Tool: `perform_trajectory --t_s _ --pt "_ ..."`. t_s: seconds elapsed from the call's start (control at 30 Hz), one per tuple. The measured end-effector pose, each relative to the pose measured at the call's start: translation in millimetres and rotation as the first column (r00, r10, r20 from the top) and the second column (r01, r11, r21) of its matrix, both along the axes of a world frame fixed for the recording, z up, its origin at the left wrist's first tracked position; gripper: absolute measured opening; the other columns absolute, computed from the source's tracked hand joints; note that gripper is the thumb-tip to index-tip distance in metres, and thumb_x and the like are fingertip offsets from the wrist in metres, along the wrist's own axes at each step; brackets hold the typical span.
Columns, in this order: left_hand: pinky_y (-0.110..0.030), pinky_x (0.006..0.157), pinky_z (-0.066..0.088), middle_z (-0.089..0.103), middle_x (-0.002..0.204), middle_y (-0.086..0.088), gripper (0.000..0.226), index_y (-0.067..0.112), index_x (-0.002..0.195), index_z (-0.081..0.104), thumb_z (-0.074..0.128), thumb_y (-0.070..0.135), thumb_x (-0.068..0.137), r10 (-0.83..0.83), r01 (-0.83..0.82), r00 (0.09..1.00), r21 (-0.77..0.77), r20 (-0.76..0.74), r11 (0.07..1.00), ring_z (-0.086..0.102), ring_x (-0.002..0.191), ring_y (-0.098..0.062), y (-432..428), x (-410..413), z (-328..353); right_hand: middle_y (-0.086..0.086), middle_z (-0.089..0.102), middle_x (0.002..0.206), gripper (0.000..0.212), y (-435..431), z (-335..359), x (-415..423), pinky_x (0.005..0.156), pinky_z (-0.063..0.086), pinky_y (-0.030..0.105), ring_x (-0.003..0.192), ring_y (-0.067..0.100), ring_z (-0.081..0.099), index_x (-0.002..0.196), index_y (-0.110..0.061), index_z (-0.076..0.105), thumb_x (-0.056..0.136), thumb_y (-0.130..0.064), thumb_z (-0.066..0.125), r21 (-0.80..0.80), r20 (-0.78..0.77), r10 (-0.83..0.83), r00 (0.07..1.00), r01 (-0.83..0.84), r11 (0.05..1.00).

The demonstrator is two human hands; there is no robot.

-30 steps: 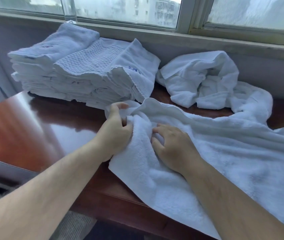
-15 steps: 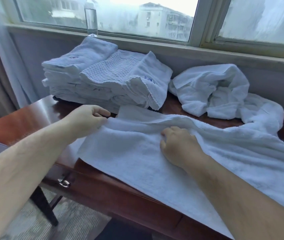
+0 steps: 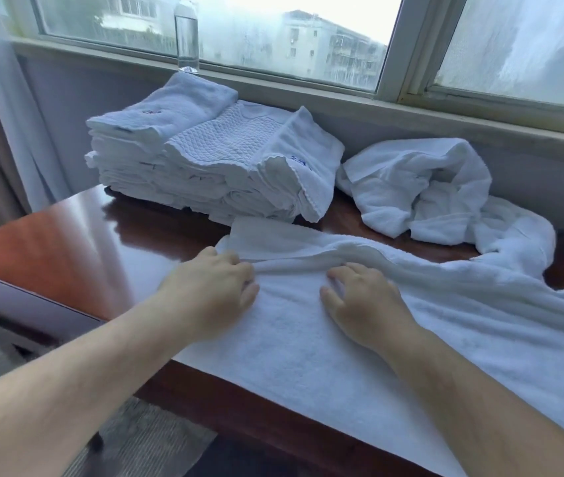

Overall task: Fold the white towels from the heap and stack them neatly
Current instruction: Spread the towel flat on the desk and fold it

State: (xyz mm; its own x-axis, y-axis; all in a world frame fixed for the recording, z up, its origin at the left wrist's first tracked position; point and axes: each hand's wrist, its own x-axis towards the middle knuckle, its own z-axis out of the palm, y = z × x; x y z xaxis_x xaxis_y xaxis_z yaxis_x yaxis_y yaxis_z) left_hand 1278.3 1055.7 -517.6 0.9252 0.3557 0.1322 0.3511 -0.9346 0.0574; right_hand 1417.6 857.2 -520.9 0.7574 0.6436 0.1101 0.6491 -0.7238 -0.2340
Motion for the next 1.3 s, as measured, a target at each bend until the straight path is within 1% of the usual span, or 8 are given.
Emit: perform_trajectory --t_s 0.1,0.2,0.4,0.6,0.83,0.97,1.1,1.3 --pt "-0.035 0.071 0.039 0.055 0.105 0.003 0.028 0.028 0.100 0.055 0.034 0.046 0.101 0.049 -0.054 0.998 0.150 0.042 0.987 0.045 0.096 -0.021 -1 8 3 -0.014 0.044 0.147 0.043 0 -2 -4 0.107 0.028 0.037 0.135 0.018 0.034 0.139 -0.033 0.051 0.100 -0.047 0.041 -0.030 0.029 0.097 0.995 -0.097 0.995" --pt "-0.032 0.081 0.038 0.053 0.120 0.006 0.029 0.030 0.117 0.055 0.045 0.048 0.097 -0.104 0.105 0.990 -0.010 0.090 0.994 0.049 0.115 -0.019 0 22 -6 -0.010 0.047 0.143 0.042 6 -4 -4 0.104 0.031 0.037 0.131 0.020 0.037 0.137 -0.031 0.054 0.099 -0.045 0.042 -0.022 0.077 0.050 0.996 -0.049 0.999" --pt "-0.041 0.123 0.002 0.003 0.166 0.013 0.104 0.039 0.157 0.006 0.022 0.089 0.067 -0.056 0.032 0.993 -0.217 -0.103 0.976 -0.006 0.151 -0.008 32 35 -19 0.003 0.020 0.162 0.064 7 -12 3 0.118 0.014 0.043 0.147 0.028 0.015 0.157 -0.033 0.021 0.098 -0.058 0.025 -0.140 -0.046 -0.024 0.999 0.017 0.990" --pt "-0.050 0.122 0.002 0.014 0.165 0.006 0.068 0.034 0.157 0.012 0.020 0.062 0.095 0.012 -0.023 0.993 -0.095 -0.119 0.995 0.001 0.152 -0.016 30 43 -22 0.003 0.004 0.168 0.066 5 -10 6 0.120 0.005 0.043 0.153 0.027 0.000 0.159 -0.035 0.014 0.099 -0.060 0.022 -0.156 -0.082 0.014 0.997 -0.027 0.987" --pt "-0.027 0.118 -0.002 0.010 0.166 0.009 0.059 0.040 0.156 0.017 0.019 0.054 0.099 -0.302 0.292 0.953 -0.164 -0.038 0.942 0.002 0.148 -0.008 -19 51 -19 0.002 0.024 0.162 0.070 -14 -5 24 0.118 0.014 0.046 0.147 0.027 0.019 0.157 -0.030 0.025 0.097 -0.065 0.020 -0.170 -0.025 -0.075 0.997 0.070 0.983" --pt "-0.041 0.120 0.015 0.022 0.160 0.003 0.060 0.036 0.156 0.011 0.022 0.048 0.099 -0.109 0.094 0.984 -0.111 -0.138 0.989 0.020 0.144 -0.022 -24 58 -14 0.001 0.029 0.160 0.068 -59 -2 46 0.117 0.017 0.048 0.146 0.029 0.022 0.155 -0.033 0.027 0.096 -0.066 0.021 -0.185 -0.027 -0.228 0.973 0.219 0.958" --pt "-0.043 0.107 0.031 0.040 0.144 -0.008 0.049 0.023 0.140 0.036 0.034 0.040 0.093 0.037 -0.051 0.979 -0.067 -0.201 0.996 0.035 0.131 -0.029 -60 76 0 -0.001 0.028 0.161 0.070 -108 1 65 0.116 0.021 0.047 0.147 0.029 0.021 0.154 -0.033 0.029 0.094 -0.069 0.024 -0.177 -0.057 -0.353 0.934 0.339 0.924" --pt "-0.044 0.118 0.019 0.021 0.161 -0.009 0.050 0.026 0.148 0.033 0.030 0.043 0.101 -0.364 0.350 0.923 -0.123 -0.126 0.929 0.016 0.148 -0.022 -138 119 -3 -0.010 0.023 0.164 0.070 -165 -1 85 0.118 0.020 0.046 0.148 0.027 0.020 0.156 -0.032 0.026 0.096 -0.068 0.025 -0.142 -0.066 -0.458 0.886 0.446 0.883"
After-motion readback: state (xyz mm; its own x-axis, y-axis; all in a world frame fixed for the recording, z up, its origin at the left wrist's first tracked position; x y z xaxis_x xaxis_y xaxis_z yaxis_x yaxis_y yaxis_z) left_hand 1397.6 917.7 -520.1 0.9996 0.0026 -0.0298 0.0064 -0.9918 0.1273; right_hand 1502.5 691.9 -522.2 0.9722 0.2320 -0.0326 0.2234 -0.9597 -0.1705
